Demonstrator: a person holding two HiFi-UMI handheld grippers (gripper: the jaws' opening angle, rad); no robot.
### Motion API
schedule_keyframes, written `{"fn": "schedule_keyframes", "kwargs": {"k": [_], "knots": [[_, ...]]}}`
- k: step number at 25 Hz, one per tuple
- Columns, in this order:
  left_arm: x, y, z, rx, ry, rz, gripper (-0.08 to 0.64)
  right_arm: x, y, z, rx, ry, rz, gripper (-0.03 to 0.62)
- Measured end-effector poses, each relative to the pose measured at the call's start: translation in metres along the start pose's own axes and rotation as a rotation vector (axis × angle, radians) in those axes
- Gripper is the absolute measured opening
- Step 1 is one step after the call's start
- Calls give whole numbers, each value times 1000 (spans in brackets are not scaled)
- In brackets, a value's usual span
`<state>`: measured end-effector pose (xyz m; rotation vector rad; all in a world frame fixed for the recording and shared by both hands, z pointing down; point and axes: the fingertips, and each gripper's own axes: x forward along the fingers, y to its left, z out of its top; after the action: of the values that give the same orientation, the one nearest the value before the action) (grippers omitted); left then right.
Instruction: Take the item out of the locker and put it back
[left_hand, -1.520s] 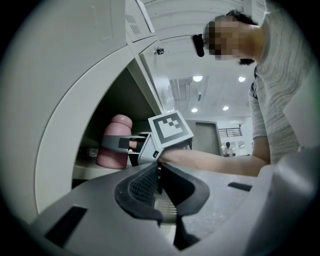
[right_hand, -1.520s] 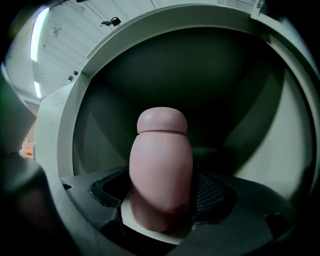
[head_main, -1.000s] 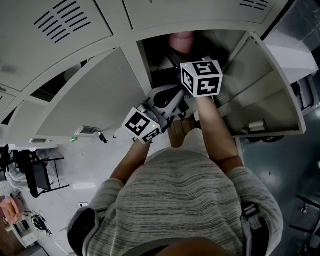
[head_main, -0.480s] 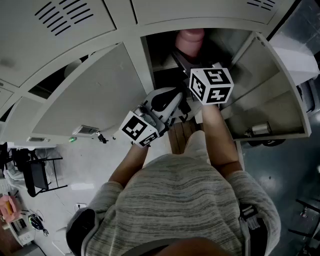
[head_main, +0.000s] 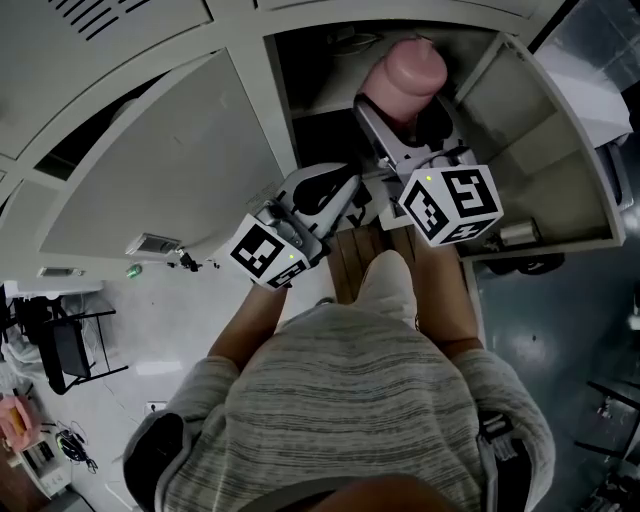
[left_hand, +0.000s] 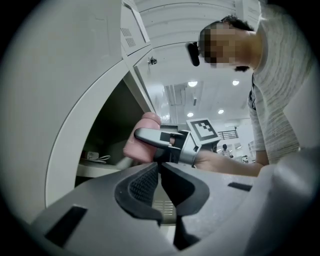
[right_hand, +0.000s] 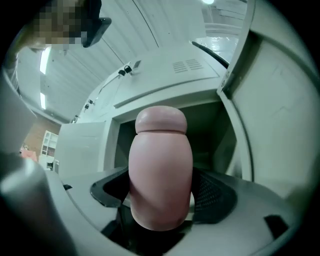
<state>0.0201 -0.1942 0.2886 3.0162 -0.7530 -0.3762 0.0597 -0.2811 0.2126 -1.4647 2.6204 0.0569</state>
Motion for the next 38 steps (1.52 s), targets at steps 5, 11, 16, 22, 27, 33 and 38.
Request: {"fn": "schedule_keyframes", "kwargs": {"k": [5,11,16,22,27,33,38], "knots": [[-2,-19,3,18,-1,-33,25,-44,16,18,-5,-23,20,353],[-4,-43,8,29,-7,-67,25,-92,27,27,-13,-23,-5,354],[-11,-60,15,54,-2,-79,25,-124,39,35,8,-41,-17,354],[-18,-76,15,64,10,-90,25,-153,47,40,37,-51,-30,354],[-22,-83,22,81,-3,-90,25,-162,55,40,36,-51,-29,354],[-30,-78,25,85,-15,-74,25,-154,62,36,31,-34,-17,354],[-30,-68,28,89,-27,-53,23,-138,61,31,37,-14,-4,353]]}}
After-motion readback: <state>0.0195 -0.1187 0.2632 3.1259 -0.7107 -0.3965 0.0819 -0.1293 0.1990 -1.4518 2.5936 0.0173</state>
